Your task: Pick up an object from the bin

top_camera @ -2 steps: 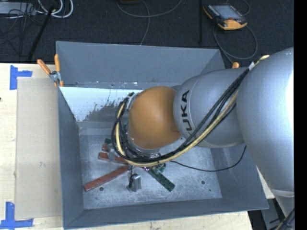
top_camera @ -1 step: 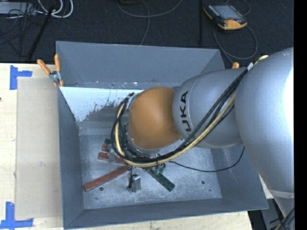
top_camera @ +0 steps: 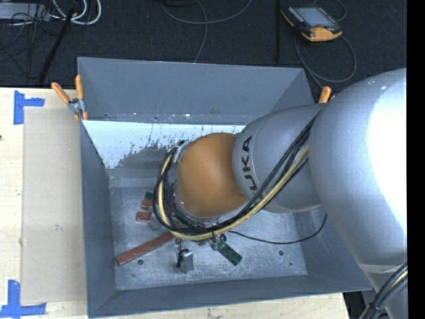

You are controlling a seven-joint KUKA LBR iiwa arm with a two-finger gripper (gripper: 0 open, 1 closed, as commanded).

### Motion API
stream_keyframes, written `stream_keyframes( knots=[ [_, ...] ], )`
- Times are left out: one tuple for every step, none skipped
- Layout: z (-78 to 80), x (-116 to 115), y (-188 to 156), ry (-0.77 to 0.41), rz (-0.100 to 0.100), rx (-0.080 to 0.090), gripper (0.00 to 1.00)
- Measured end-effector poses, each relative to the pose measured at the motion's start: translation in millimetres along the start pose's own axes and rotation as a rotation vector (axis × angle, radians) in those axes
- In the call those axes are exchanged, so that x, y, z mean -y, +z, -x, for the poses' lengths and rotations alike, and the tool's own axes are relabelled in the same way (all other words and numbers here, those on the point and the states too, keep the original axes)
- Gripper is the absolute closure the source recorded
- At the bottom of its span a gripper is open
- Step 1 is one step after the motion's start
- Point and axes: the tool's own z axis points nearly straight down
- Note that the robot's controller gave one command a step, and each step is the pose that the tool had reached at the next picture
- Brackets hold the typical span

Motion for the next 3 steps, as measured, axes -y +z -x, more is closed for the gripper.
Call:
stream_keyframes(
  knots=[
    [0.9, 0, -1, 0.005, 0.000, 0.000, 0.00],
    [1.3, 0, -1, 0.006, 0.000, 0.001, 1.00],
    [2.6, 0, -36, 0.012, -0.002, 0.000, 1.00]
  ],
)
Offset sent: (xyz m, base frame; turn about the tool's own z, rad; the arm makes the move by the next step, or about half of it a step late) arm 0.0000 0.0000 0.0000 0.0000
